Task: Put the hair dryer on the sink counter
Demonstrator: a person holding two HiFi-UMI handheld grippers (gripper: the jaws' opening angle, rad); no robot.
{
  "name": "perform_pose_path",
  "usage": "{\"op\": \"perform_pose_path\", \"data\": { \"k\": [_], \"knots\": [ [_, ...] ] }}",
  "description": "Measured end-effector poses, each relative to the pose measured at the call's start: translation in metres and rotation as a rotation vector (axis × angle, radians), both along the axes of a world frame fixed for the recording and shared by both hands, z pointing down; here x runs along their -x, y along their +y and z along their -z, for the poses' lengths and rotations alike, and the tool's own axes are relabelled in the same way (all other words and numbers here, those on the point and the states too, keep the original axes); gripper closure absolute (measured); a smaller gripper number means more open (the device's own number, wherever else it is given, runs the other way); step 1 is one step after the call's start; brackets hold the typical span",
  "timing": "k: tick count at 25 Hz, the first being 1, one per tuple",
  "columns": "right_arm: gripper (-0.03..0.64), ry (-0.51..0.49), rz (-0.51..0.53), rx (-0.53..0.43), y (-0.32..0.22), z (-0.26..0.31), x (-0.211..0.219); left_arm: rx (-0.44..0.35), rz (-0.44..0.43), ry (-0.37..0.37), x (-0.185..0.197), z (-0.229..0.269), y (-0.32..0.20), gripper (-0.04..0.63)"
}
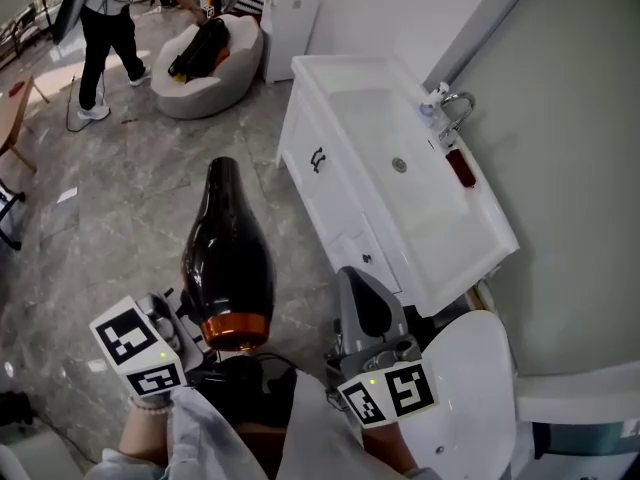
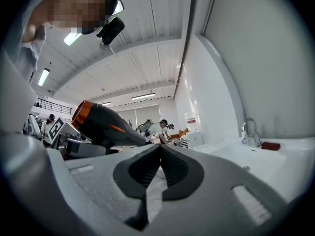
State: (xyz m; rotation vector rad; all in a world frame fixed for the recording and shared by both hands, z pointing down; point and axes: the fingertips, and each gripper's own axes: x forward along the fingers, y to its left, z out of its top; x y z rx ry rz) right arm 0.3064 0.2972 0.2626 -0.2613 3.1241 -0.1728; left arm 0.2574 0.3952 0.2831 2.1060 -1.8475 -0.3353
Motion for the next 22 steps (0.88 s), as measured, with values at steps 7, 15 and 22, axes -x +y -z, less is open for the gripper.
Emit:
{"op": "perform_pose_path", "data": {
  "k": [7,15,22],
  "knots": [
    [0.620,0.005,-0.036,0.018,0.005,0.002,0.030,-0.008,-0.021,0.021,0.031,-0.002,0.007,0.430],
    [0.620,0.024,-0.024,0.011,0.010,-0.004,0.056,-0.031,-0.013,0.040,0.052,-0.004,0.014,0.430],
    [0.620,0.015,0.014,0.014,0.001,-0.006,0.091,-0.021,0.024,0.032,0.080,-0.005,0.013,0.430]
  ]
}}
